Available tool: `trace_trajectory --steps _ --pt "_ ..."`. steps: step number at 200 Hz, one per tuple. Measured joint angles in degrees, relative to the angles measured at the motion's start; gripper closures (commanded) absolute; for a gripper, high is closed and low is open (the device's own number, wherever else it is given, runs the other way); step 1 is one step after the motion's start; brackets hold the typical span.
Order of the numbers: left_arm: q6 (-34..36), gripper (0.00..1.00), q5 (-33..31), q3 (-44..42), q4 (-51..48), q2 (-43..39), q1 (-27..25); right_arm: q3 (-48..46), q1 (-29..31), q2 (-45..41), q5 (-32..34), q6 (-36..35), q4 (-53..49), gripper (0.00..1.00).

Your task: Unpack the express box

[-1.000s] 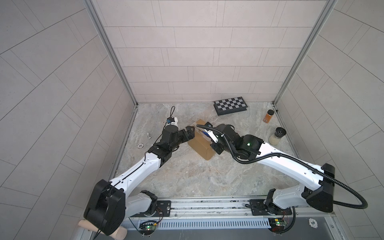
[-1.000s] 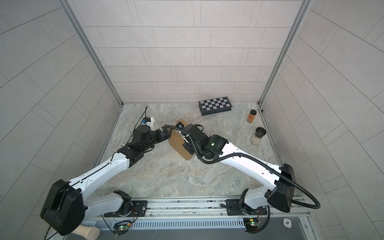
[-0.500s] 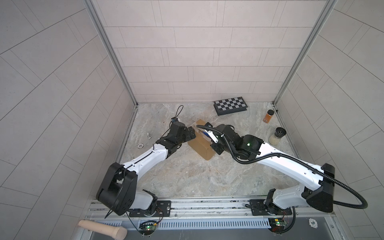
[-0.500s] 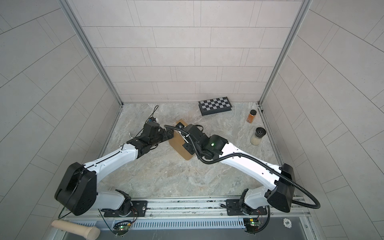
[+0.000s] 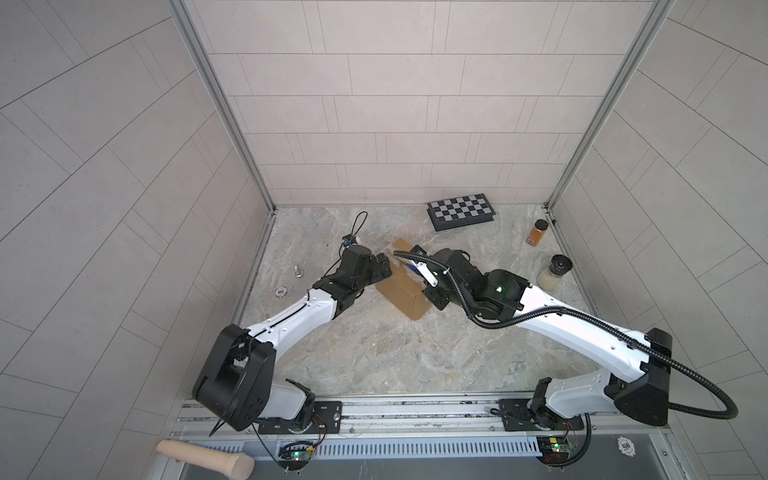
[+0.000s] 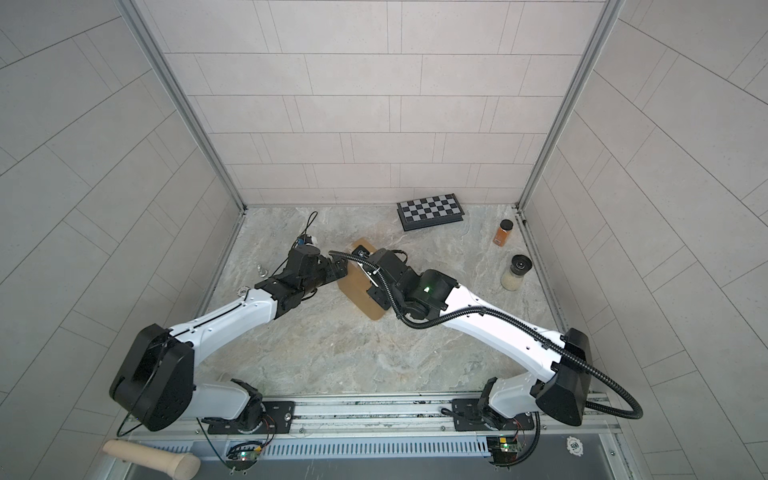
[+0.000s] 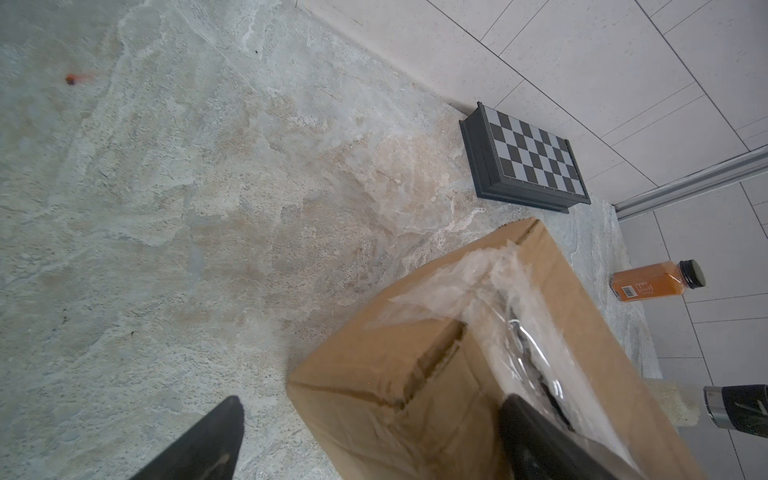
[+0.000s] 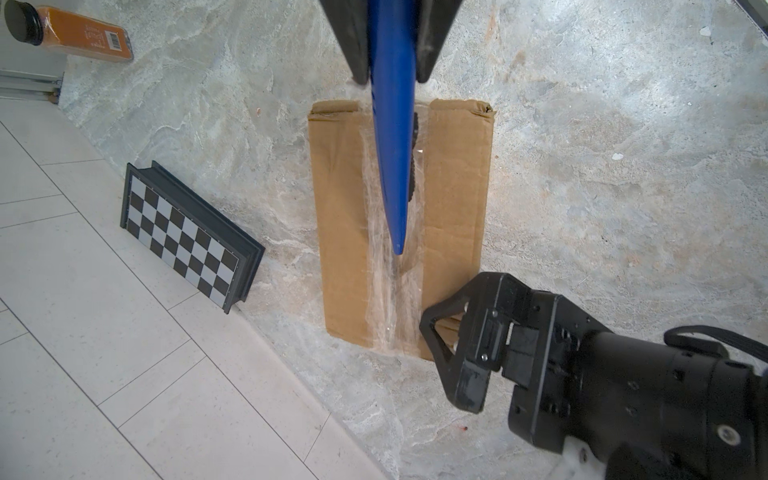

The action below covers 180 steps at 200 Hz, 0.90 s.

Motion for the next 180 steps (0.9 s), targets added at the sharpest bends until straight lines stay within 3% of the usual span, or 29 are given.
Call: trace_trajectory --steps 110,180 --pt "0.02 0.02 0.46 -1.01 3.63 0.96 0.0 -0.55 0.0 0.87 0.63 -1.29 1.11 1.0" --pt "-0.02 0.03 0.76 -1.92 5.86 1.29 0.0 -0.48 0.0 -2.05 0.55 -1.57 -3.28 1.0"
